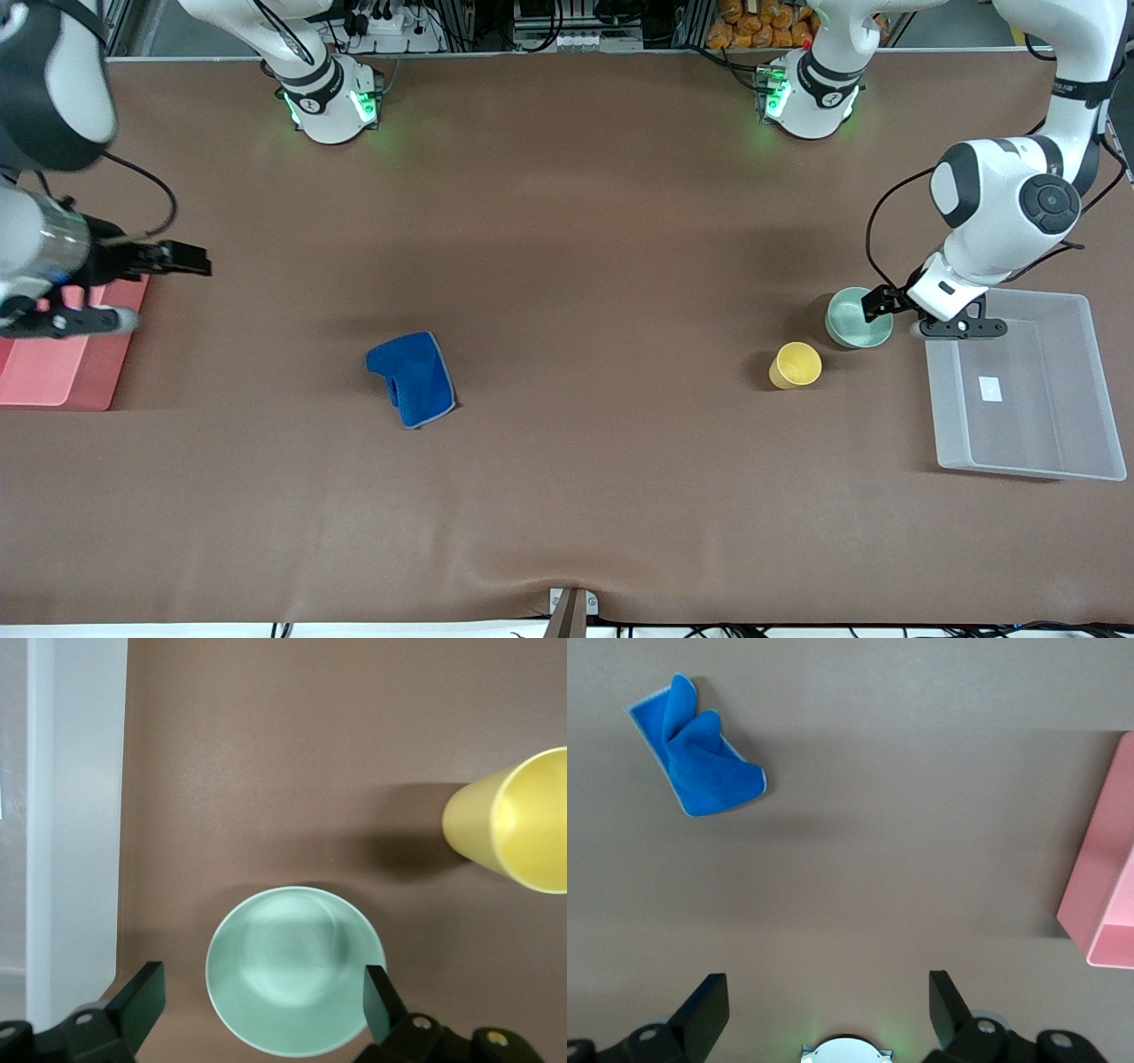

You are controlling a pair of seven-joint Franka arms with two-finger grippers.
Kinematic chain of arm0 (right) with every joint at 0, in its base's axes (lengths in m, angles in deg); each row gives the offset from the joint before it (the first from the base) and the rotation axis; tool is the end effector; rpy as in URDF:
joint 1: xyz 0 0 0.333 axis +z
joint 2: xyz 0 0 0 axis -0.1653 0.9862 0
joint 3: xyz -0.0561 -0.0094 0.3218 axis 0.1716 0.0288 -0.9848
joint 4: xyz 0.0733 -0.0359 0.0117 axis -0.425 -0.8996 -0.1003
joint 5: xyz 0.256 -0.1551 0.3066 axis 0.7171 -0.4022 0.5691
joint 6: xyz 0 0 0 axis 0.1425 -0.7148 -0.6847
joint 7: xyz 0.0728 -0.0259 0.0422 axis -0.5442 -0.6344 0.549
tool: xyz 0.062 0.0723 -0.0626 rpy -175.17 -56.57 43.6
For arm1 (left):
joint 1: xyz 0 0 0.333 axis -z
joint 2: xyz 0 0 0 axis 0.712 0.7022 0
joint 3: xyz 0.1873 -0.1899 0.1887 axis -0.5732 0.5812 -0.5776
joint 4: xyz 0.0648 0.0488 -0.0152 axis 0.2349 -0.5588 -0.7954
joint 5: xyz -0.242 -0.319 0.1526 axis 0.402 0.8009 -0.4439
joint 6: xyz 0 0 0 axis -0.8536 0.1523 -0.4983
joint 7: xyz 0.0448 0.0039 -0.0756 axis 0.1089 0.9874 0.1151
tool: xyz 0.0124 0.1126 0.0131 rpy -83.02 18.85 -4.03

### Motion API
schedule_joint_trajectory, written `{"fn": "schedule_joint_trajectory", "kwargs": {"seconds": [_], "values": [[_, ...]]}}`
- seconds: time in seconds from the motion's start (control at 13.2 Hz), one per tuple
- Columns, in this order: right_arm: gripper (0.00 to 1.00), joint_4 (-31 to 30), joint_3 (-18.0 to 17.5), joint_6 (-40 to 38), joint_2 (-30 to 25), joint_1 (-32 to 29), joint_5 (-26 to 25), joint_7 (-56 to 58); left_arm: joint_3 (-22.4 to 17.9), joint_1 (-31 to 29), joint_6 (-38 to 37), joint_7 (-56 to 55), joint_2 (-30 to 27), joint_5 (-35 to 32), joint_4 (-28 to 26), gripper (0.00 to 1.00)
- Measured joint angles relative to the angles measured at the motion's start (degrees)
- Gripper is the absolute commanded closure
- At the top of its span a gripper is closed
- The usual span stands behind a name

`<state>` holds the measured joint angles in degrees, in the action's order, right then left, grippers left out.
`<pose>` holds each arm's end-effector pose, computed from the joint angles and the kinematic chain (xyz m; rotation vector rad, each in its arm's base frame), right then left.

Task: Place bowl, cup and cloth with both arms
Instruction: 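Grasp the green bowl with the left gripper while the right gripper grasps the cloth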

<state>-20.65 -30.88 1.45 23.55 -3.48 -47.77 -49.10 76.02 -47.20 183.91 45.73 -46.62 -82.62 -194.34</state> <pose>0.6361 0.0272 0.5246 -3.0952 -0.1194 0.4414 0.5466 0.0266 0.2567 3.1356 -0.0338 0.0997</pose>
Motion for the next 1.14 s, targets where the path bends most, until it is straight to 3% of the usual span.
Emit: {"fn": "schedule_joint_trajectory", "kwargs": {"seconds": [0.38,0.61,0.76,0.91,1.14], "values": [[0.0,-0.12,0.71,3.11,5.22,-0.64,2.25,0.0,-0.02,-2.09,11.02,2.93,4.97,-0.02,-3.91,0.18],[0.0,-0.99,0.72,4.07,11.15,-0.81,2.92,-0.01,0.03,-2.07,14.8,2.94,7.0,-0.02,-5.53,0.4],[0.0,-1.17,0.65,5.62,16.37,-0.48,4.88,-0.23,0.03,-2.07,15.25,3.1,7.1,-0.04,-5.95,0.83],[0.0,-1.17,0.65,7.81,20.61,-0.42,7.37,-2.27,0.03,-2.07,15.32,3.19,7.05,-0.08,-5.9,1.0],[0.0,-1.15,0.64,16.34,25.37,-0.41,9.88,-8.16,-0.01,-2.07,15.32,4.83,6.94,-0.11,-5.82,1.0]]}}
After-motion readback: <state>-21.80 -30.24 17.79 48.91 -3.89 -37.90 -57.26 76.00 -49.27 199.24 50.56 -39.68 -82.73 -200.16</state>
